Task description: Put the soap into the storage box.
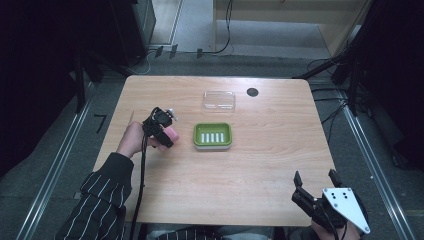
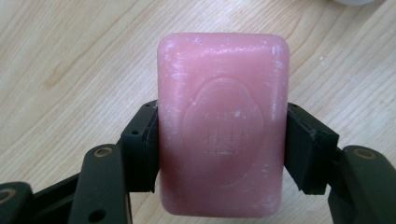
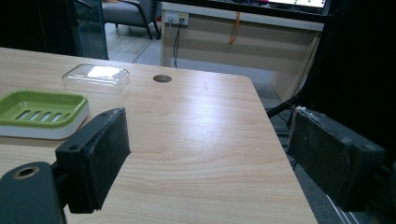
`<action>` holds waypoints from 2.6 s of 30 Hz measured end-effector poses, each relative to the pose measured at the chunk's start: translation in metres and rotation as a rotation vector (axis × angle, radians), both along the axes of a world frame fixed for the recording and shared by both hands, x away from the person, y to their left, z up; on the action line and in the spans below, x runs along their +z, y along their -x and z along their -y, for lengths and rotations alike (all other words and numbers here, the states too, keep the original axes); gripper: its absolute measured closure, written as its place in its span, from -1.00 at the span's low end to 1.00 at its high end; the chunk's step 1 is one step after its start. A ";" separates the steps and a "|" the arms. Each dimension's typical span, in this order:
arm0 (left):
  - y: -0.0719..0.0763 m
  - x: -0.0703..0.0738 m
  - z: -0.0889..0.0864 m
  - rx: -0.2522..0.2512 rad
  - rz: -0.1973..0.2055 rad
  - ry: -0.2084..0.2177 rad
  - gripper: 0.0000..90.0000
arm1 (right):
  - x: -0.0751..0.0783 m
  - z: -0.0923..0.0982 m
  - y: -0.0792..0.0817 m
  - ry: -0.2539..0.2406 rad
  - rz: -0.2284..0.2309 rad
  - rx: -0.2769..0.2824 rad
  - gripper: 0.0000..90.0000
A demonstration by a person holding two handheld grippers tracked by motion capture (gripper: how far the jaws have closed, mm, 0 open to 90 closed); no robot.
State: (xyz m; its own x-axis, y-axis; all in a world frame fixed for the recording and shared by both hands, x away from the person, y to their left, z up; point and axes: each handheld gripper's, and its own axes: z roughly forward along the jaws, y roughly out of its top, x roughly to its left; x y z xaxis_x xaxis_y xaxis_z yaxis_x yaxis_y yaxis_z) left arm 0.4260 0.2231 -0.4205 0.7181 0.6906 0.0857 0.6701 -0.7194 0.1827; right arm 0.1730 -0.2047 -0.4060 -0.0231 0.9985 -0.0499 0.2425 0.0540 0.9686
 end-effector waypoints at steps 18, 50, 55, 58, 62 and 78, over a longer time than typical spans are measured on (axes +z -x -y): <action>-0.009 0.009 0.016 -0.082 -0.001 0.013 -0.15 | 0.000 -0.002 -0.002 0.003 -0.004 0.005 -0.72; -0.021 0.030 0.044 -0.198 0.010 0.036 -0.15 | 0.000 -0.003 -0.002 0.005 -0.006 0.006 -0.72; -0.021 0.031 0.050 -0.217 0.013 0.036 -0.15 | 0.000 -0.002 -0.003 0.006 -0.006 0.006 -0.72; -0.022 0.033 0.053 -0.226 0.018 0.034 -0.15 | 0.000 -0.003 -0.003 0.007 -0.006 0.006 -0.72; -0.021 0.034 0.056 -0.247 0.018 0.042 -0.15 | 0.000 -0.003 -0.002 0.007 -0.007 0.006 -0.72; -0.024 0.032 0.071 -0.305 0.014 0.029 -0.15 | 0.000 -0.003 -0.003 0.009 -0.007 0.007 -0.72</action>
State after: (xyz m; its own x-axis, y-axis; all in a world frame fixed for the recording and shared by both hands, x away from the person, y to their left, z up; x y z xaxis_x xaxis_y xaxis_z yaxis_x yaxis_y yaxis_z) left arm 0.4496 0.1524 -0.3889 0.8916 0.4456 0.0803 0.4213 -0.8814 0.2136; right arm 0.1756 -0.2021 -0.4059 -0.0306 0.9978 -0.0582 0.2491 0.0640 0.9664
